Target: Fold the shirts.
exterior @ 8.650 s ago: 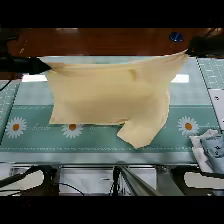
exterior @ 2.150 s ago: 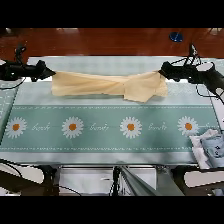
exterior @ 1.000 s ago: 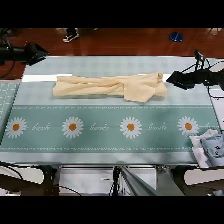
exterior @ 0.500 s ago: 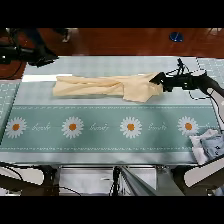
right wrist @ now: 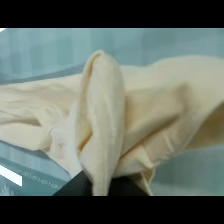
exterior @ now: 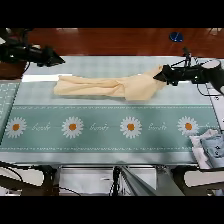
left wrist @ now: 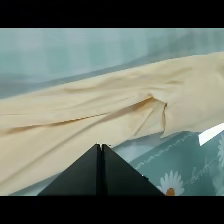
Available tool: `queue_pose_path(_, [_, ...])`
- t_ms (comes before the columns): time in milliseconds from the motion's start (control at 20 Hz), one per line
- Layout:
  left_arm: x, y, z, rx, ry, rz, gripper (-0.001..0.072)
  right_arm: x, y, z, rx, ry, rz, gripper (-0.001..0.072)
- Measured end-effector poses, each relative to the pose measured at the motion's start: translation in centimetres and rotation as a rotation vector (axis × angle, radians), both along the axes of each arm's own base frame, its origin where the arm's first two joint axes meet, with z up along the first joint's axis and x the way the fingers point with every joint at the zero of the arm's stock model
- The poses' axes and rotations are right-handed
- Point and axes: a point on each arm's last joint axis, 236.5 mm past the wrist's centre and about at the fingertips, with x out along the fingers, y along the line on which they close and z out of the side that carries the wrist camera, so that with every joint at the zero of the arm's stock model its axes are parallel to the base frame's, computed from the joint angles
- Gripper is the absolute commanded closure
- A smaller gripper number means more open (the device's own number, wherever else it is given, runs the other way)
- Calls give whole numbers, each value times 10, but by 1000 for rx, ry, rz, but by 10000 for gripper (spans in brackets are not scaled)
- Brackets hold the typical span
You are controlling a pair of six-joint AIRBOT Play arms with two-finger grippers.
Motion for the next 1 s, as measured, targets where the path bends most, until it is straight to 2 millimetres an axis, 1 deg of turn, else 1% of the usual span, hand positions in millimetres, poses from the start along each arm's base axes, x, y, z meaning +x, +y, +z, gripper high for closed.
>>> queue_pose_path(50, [-3, -15, 0, -7, 8, -22, 682, -10, -3, 14, -28, -4, 14, 680])
queue_pose_path(200, [-16, -64, 1, -18, 30, -94, 682, -42, -13, 44, -123, 8, 49, 680])
queue_pose_path(350, [-35, -125, 0, -29, 49, -171, 682, -75, -27, 62, -226, 44, 67, 680])
queue_pose_path(500, [-65, -190, -8, -35, 80, -269, 682, -102, -41, 77, -320, 62, 70, 680])
queue_pose_path(600, [-92, -230, -22, -33, 129, -340, 682, -114, -52, 86, -380, 59, 56, 680])
queue_pose_path(750, [-129, -279, -47, -19, 195, -421, 682, -125, -64, 96, -444, 50, 34, 680])
queue_pose_path(850, [-152, -305, -68, -6, 245, -459, 682, -129, -68, 100, -465, 47, 24, 679])
queue_pose_path(950, [-170, -326, -89, 7, 293, -477, 682, -132, -69, 103, -474, 42, 18, 679])
queue_pose_path(1000, [-176, -337, -99, 6, 310, -475, 682, -133, -70, 105, -476, 42, 15, 680])
